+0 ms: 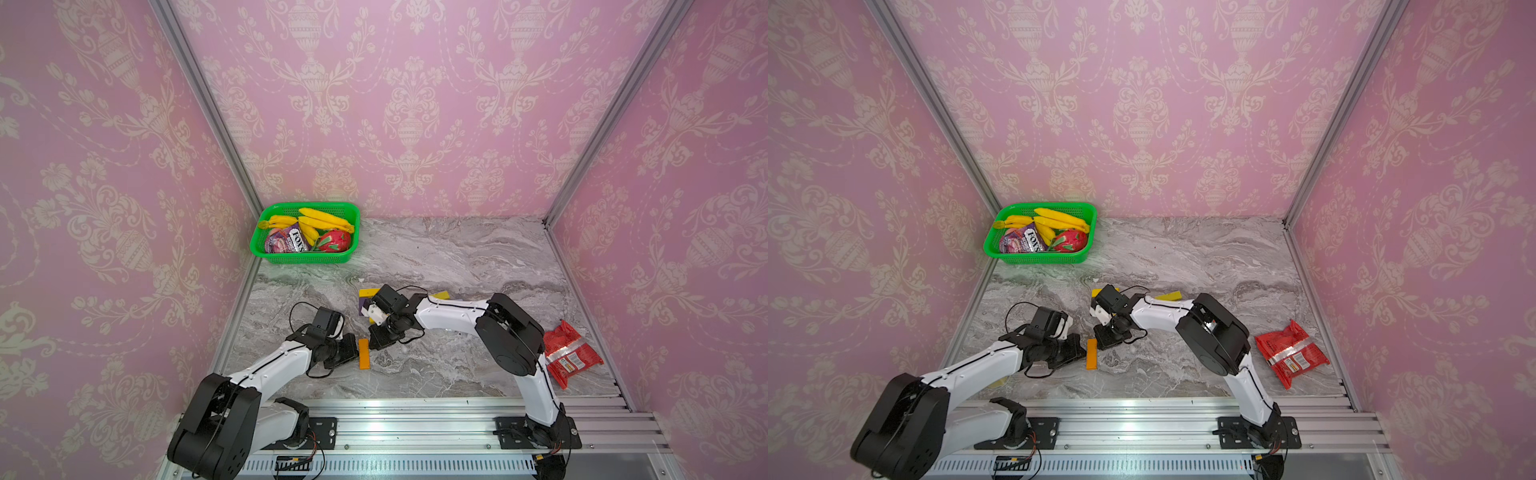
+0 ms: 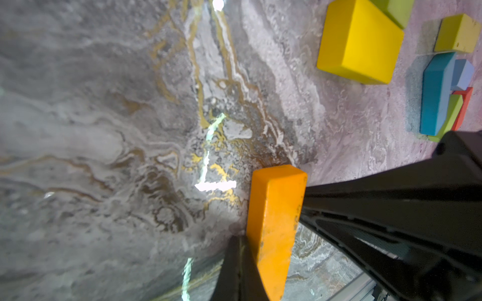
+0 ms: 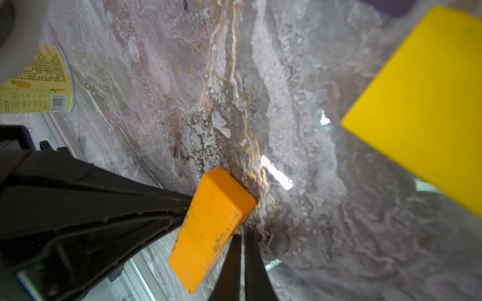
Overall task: Assemble the letter p with building blocks
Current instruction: Assemble the building block at the center of the board.
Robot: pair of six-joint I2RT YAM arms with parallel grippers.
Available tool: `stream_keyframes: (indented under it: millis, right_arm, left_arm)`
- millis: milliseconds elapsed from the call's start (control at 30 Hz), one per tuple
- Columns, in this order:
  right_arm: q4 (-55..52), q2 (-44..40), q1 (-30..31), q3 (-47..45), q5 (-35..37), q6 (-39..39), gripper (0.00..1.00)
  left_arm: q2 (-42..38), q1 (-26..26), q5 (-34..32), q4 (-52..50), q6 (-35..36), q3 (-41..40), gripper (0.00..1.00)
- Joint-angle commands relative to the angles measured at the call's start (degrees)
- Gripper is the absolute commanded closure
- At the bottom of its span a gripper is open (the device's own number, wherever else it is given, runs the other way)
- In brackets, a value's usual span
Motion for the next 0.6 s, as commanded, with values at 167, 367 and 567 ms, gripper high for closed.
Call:
stream_keyframes:
  millis: [167, 367, 567]
  right_arm:
    - [-1.21, 1.94, 0.28, 1.05, 0.73, 1.05, 0.9]
    - [-1.65, 2.75, -0.21, 2.2, 1.68, 1.8, 0.9]
    - [-1.95, 3.74, -1.27, 4.23, 1.95, 1.93, 0.9]
  left_arm:
    - [3.64, -0.68, -4.42, -2.76, 1.4, 1.39, 1.0]
    - [7.76, -0.68, -4.97, -1.18, 1.69, 3.47, 1.0]
    - [9.23, -0.6, -6.91, -1.12, 1.54, 5.53, 1.0]
